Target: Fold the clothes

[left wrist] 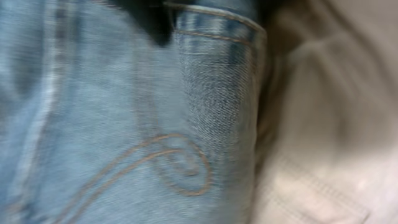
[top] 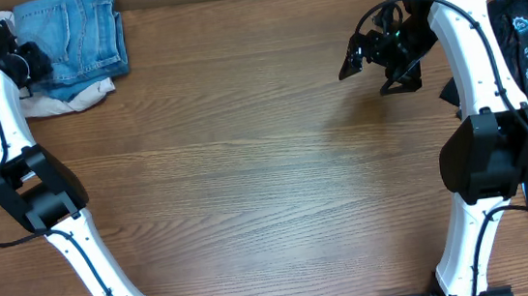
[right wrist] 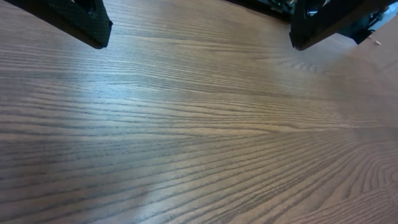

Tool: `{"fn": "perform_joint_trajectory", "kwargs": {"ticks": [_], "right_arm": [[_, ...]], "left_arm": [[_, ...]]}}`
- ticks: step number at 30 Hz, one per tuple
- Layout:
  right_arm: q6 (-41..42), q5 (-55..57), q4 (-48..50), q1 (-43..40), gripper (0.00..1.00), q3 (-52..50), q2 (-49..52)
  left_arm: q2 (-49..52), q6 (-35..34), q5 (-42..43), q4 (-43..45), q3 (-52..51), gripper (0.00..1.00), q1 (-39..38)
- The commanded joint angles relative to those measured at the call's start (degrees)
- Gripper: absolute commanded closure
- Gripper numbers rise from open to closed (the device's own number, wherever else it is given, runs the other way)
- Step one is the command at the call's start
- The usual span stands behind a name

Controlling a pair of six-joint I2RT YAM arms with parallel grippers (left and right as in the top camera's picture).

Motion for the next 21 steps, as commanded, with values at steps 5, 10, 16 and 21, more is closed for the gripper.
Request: {"fn": "perform_joint_trajectory", "kwargs": {"ticks": [5,10,16,21], "right_arm": [[-0.39,-0.44,-0.15,0.28,0.04,1.55,-2.1],[-0.39,-0.44,-0.15,0.28,0.04,1.55,-2.1],[-0.39,-0.44,-0.2,0.28,0.04,1.55,-2.1],[-0.42,-0.44,-0.37,0.28,0.04,1.53,-2.1]], "left_arm": [[0.9,-0.37,1.77,0.76,-0.39,0.96,0.31],[0.85,0.96,4.68,-1.07,2.16,0.96,0.31],[0.83,0.92,8.37,-5.22,10.34,0.96,-0.11],[0.83,0.94,8.37,-9.99,18.78,0.96,-0.92]]}}
